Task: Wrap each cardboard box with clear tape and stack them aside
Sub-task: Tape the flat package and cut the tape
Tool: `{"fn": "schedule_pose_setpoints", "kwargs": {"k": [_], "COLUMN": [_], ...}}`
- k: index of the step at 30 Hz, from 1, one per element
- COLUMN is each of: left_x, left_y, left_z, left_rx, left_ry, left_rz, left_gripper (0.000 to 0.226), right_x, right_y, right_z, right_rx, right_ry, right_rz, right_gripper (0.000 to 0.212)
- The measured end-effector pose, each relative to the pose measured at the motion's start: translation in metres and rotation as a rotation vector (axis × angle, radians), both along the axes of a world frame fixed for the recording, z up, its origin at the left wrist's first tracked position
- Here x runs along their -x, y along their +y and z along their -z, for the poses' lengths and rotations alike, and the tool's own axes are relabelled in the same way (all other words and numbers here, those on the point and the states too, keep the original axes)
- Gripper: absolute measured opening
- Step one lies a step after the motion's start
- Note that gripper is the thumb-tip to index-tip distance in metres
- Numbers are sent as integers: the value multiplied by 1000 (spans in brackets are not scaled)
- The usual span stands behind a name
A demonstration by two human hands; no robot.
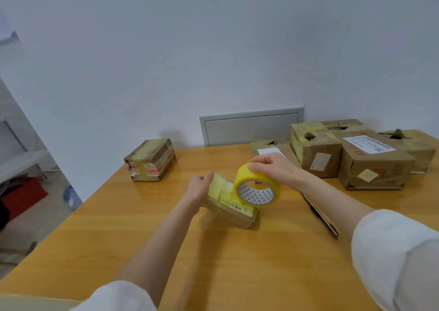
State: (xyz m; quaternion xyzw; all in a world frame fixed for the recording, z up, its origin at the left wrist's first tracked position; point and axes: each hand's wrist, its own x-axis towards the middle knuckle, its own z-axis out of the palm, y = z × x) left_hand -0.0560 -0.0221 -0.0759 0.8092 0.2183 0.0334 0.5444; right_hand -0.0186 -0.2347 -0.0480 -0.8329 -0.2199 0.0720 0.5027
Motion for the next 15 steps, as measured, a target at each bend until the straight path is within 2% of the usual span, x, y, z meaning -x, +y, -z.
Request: {"fn": "schedule_pose_setpoints", "kwargs": {"k": [3, 6, 8, 11, 15], "left_x": [3, 5, 4, 4, 7], "left_y": [2, 10, 14, 13, 15], "left_z": [4, 2, 2, 3, 5], "left_rx": [49, 87, 85, 139, 201], "left_ry": [-22, -41, -50, -75, -80], "left_rz": [-16, -29, -8, -19, -30], "left_gripper": [38, 38, 40, 39, 32], "right_x": [-1, -8, -10, -7, -5], "right_y": [-2, -13, -20, -26, -35], "right_z": [-5, -3, 2, 2, -5], "right_rx": [59, 275, 355, 312, 198], "right_ry": [-59, -145, -133, -64, 56], "right_rz": [-15, 5, 21, -6, -53], "right_gripper": [22, 30, 36, 39, 14]}}
